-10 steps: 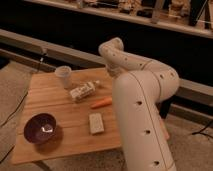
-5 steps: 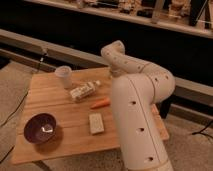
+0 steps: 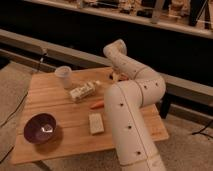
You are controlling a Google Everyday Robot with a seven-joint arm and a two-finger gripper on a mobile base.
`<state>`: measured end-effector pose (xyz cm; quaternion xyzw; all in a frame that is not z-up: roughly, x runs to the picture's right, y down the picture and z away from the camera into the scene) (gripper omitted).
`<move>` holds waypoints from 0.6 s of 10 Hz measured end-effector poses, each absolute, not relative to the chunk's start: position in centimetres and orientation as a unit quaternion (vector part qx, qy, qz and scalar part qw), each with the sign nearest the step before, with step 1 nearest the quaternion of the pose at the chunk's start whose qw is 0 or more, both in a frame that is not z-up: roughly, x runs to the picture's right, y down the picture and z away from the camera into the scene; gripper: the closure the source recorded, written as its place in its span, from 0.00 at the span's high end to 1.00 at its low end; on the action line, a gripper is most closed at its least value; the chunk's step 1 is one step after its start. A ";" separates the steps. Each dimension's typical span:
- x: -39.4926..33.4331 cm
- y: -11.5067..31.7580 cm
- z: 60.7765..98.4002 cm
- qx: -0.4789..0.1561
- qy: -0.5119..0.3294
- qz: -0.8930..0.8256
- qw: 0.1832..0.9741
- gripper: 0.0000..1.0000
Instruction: Push the eraser across the table
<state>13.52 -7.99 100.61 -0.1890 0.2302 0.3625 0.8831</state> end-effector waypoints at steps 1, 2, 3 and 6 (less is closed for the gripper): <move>14.0 -8.6 100.9 -0.182 0.236 0.368 0.881 0.65; 14.0 -9.1 101.0 -0.176 0.240 0.369 0.881 0.65; 14.1 -9.7 101.0 -0.169 0.244 0.368 0.881 0.65; 14.6 -12.2 99.6 -0.145 0.258 0.363 0.884 0.65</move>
